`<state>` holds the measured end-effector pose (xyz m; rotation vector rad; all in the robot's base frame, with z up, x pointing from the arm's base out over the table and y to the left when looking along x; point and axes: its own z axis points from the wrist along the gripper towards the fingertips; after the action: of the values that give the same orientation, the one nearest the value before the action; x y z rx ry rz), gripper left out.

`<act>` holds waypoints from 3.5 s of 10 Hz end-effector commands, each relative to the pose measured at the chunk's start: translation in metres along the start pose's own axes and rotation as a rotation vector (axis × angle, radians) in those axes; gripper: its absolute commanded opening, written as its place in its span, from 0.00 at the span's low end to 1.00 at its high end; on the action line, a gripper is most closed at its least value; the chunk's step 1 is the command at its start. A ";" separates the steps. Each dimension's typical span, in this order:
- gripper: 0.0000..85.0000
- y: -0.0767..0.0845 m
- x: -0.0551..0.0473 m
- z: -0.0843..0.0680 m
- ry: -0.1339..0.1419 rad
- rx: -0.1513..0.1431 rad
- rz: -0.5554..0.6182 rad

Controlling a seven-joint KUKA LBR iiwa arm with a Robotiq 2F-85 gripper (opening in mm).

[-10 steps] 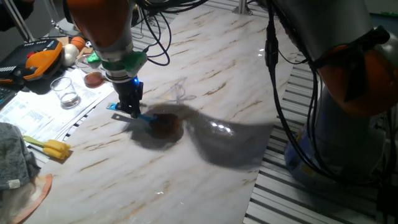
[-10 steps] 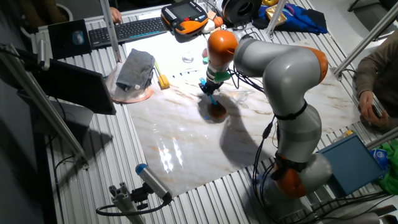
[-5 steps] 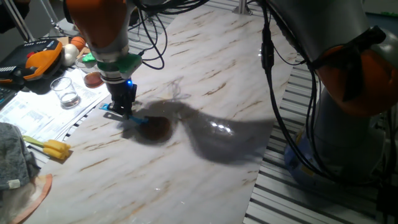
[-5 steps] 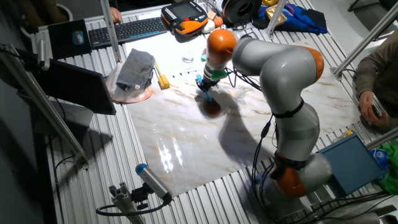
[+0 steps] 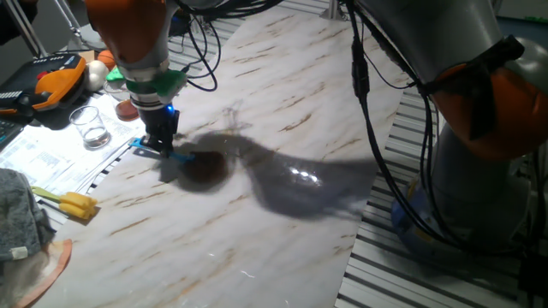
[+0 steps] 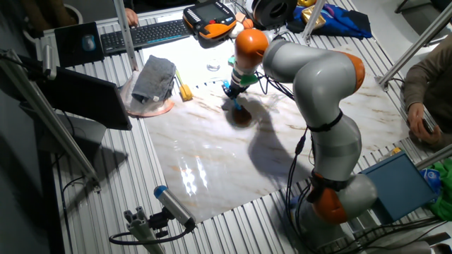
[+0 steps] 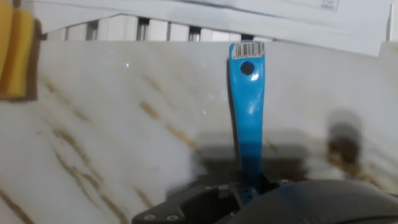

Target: Scrub the table with a brush

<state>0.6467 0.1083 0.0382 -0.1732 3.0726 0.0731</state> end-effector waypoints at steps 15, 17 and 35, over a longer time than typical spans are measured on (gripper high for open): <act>0.00 -0.101 0.008 0.002 -0.044 -0.027 -0.174; 0.00 -0.091 0.006 -0.001 -0.031 -0.027 -0.153; 0.00 -0.114 0.026 -0.003 -0.124 0.036 -0.199</act>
<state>0.6337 -0.0077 0.0344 -0.4516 2.9160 0.0179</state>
